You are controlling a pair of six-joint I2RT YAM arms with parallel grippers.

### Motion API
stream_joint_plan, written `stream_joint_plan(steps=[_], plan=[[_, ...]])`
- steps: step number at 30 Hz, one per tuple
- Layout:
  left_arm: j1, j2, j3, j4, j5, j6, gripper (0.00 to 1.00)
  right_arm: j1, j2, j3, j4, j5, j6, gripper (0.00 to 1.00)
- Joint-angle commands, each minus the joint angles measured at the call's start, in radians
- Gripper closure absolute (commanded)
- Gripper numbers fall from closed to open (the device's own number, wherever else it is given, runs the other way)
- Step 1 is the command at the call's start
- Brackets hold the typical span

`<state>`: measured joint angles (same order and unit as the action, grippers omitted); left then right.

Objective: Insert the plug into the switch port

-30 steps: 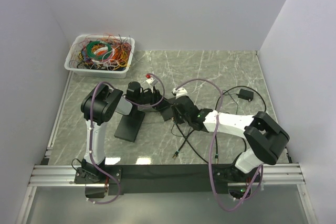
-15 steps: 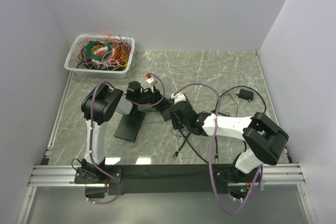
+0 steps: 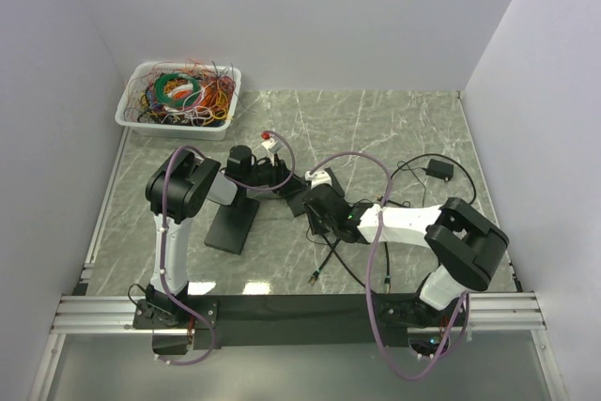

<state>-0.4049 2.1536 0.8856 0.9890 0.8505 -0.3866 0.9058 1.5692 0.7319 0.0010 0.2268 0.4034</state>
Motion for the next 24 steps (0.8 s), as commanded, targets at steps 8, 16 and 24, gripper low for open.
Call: stream_joint_plan(steps=[8, 16, 24], plan=[[-0.008, 0.057, -0.011, -0.144, 0.013, 0.015, 0.45, 0.008, 0.052, 0.012, 0.039, 0.002, 0.015, 0.8], [-0.012, 0.054, -0.013, -0.15, 0.007, 0.023, 0.48, 0.008, 0.068, 0.058, 0.014, 0.028, 0.009, 0.87], [-0.028, 0.046, -0.019, -0.181, -0.027, 0.037, 0.54, 0.002, 0.123, 0.159, -0.045, 0.081, 0.04, 0.92]])
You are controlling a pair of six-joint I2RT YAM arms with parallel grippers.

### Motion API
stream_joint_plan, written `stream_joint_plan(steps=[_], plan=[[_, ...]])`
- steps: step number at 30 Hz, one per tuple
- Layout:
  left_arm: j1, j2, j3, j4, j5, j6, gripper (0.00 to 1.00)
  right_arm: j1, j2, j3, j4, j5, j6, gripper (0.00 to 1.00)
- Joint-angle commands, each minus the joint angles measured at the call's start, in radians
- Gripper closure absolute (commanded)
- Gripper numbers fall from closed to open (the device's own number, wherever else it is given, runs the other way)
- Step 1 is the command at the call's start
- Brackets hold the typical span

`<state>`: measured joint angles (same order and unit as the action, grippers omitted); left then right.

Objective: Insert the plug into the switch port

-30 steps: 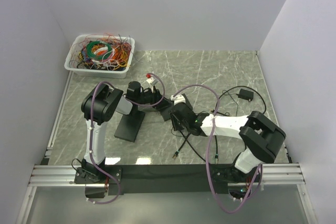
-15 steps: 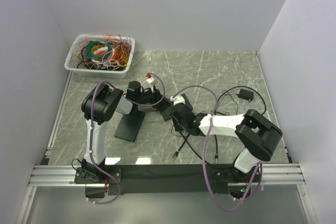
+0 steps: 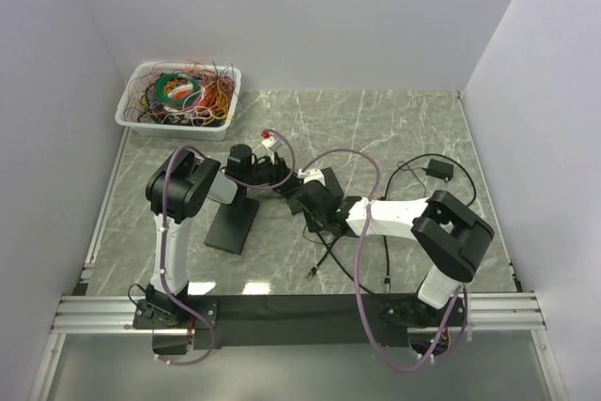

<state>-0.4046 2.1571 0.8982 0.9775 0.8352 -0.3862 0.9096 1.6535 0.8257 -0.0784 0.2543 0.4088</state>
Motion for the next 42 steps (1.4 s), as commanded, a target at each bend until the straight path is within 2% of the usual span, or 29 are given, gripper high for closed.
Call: stream_joint_plan(steps=[1, 7, 21, 31, 42], plan=[[-0.028, 0.043, -0.031, -0.178, -0.018, 0.035, 0.55, -0.009, 0.043, 0.075, 0.02, 0.06, 0.048, 0.94], [-0.028, 0.047, -0.041, -0.177, -0.001, 0.007, 0.56, -0.054, 0.063, 0.107, -0.012, 0.057, 0.1, 1.0], [-0.026, 0.116, -0.051, -0.1, 0.036, -0.151, 0.61, -0.1, 0.129, 0.231, -0.064, 0.095, 0.139, 1.0], [-0.033, 0.098, -0.077, -0.079, 0.03, -0.115, 0.63, -0.104, 0.115, 0.326, -0.09, 0.112, 0.102, 1.0], [-0.045, 0.099, -0.074, -0.094, 0.044, -0.088, 0.63, -0.121, 0.186, 0.38, -0.06, 0.089, 0.09, 1.0]])
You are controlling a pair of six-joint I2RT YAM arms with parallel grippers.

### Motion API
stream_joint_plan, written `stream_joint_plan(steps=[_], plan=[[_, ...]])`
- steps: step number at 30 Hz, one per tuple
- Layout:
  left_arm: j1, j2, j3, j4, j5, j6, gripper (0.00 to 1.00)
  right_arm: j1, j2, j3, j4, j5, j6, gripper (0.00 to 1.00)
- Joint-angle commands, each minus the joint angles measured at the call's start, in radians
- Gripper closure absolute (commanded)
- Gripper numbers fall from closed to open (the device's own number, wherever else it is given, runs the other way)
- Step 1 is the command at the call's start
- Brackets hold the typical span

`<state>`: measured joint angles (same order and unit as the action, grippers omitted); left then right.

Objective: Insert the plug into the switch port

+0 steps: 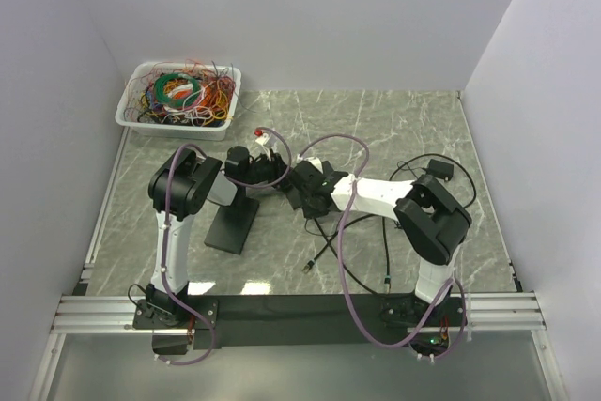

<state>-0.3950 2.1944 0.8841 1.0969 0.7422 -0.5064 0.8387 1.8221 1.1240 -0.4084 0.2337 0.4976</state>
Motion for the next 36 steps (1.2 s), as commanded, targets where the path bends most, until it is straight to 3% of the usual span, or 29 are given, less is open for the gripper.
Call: stream_joint_plan(steps=[1, 16, 31, 36], plan=[[-0.054, 0.062, -0.057, -0.213, 0.14, 0.032, 0.63, -0.056, 0.022, 0.082, 0.282, 0.107, 0.001, 1.0], [-0.05, 0.082, -0.034, -0.23, 0.161, 0.019, 0.6, -0.125, 0.066, 0.16, 0.352, 0.086, -0.085, 1.0], [-0.011, 0.117, -0.008, -0.117, 0.155, -0.104, 0.4, -0.223, 0.169, 0.247, 0.375, 0.021, -0.11, 0.92], [-0.011, 0.105, -0.028, -0.023, 0.135, -0.152, 0.22, -0.253, 0.216, 0.31, 0.375, 0.012, -0.113, 0.92]])
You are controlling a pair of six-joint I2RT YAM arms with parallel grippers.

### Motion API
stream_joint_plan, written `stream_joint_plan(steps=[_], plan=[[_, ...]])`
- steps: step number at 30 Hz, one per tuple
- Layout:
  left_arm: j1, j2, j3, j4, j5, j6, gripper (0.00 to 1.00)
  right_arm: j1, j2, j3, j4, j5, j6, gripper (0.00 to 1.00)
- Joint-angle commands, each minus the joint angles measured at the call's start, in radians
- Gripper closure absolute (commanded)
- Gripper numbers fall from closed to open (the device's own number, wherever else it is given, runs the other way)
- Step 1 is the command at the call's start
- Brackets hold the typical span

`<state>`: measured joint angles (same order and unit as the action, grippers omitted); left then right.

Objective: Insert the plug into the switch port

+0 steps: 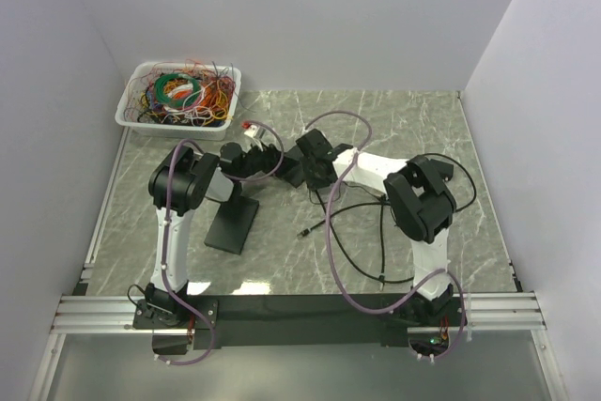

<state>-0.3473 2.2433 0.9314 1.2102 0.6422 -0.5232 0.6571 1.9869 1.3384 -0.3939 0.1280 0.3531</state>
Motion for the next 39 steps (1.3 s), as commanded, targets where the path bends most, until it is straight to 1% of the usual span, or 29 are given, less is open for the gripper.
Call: stream_joint_plan(steps=[1, 2, 5, 11, 14, 15, 16, 17, 19, 21, 22, 24, 25, 27, 28, 30, 32, 33, 35, 37, 38, 39], plan=[[-0.059, 0.052, -0.085, -0.127, 0.229, -0.141, 0.18, -0.076, 0.062, 0.116, 0.359, 0.111, 0.032, 0.92], [-0.059, 0.047, -0.088, -0.118, 0.22, -0.143, 0.12, -0.079, 0.067, 0.126, 0.356, 0.11, 0.035, 0.92], [-0.059, 0.029, -0.111, -0.071, 0.208, -0.161, 0.05, -0.099, 0.095, 0.182, 0.342, 0.11, 0.03, 0.91], [-0.061, -0.048, -0.17, -0.005, 0.123, -0.179, 0.05, -0.139, 0.162, 0.32, 0.285, 0.085, 0.02, 0.91], [-0.067, -0.08, -0.2, -0.004, 0.094, -0.166, 0.05, -0.157, 0.194, 0.386, 0.262, 0.068, 0.011, 0.87], [-0.071, -0.103, -0.209, -0.015, 0.087, -0.144, 0.05, -0.165, 0.204, 0.41, 0.254, 0.065, 0.012, 0.83], [-0.084, -0.116, -0.207, -0.035, 0.065, -0.13, 0.05, -0.181, 0.225, 0.457, 0.235, 0.059, 0.014, 0.81], [-0.091, -0.134, -0.209, -0.069, 0.053, -0.115, 0.06, -0.191, 0.234, 0.481, 0.227, 0.041, 0.012, 0.73], [-0.117, -0.146, -0.2, -0.119, 0.015, -0.064, 0.06, -0.208, 0.26, 0.539, 0.207, 0.022, 0.017, 0.63], [-0.136, -0.162, -0.189, -0.179, -0.009, -0.031, 0.07, -0.229, 0.274, 0.574, 0.19, -0.001, 0.009, 0.5], [-0.147, -0.162, -0.184, -0.19, -0.022, -0.025, 0.07, -0.234, 0.274, 0.59, 0.172, -0.004, 0.006, 0.48], [-0.151, -0.163, -0.175, -0.211, -0.035, -0.015, 0.07, -0.238, 0.25, 0.569, 0.176, -0.013, 0.007, 0.44], [-0.151, -0.16, -0.172, -0.213, -0.039, -0.018, 0.07, -0.238, 0.203, 0.503, 0.209, -0.021, 0.007, 0.43], [-0.153, -0.157, -0.171, -0.218, -0.05, -0.014, 0.07, -0.238, 0.149, 0.426, 0.243, -0.033, 0.01, 0.37], [-0.153, -0.157, -0.171, -0.222, -0.055, -0.012, 0.08, -0.237, 0.101, 0.363, 0.256, -0.044, 0.01, 0.37], [-0.153, -0.163, -0.178, -0.216, -0.053, -0.015, 0.07, -0.237, 0.054, 0.305, 0.263, -0.056, 0.017, 0.35], [-0.153, -0.166, -0.18, -0.206, -0.05, -0.021, 0.07, -0.238, -0.028, 0.198, 0.283, -0.064, 0.024, 0.35], [-0.154, -0.166, -0.177, -0.202, -0.044, -0.03, 0.07, -0.238, -0.06, 0.115, 0.3, -0.062, 0.03, 0.34], [-0.157, -0.153, -0.166, -0.21, -0.041, -0.037, 0.08, -0.238, -0.146, 0.05, 0.317, -0.016, 0.027, 0.34], [-0.17, -0.139, -0.143, -0.221, -0.041, -0.04, 0.09, -0.241, -0.209, -0.007, 0.288, 0.043, 0.015, 0.34], [-0.174, -0.123, -0.132, -0.233, -0.039, -0.037, 0.11, -0.246, -0.224, -0.022, 0.274, 0.106, 0.014, 0.34], [-0.179, -0.117, -0.115, -0.238, -0.039, -0.04, 0.13, -0.251, -0.24, -0.045, 0.264, 0.134, 0.015, 0.34]])
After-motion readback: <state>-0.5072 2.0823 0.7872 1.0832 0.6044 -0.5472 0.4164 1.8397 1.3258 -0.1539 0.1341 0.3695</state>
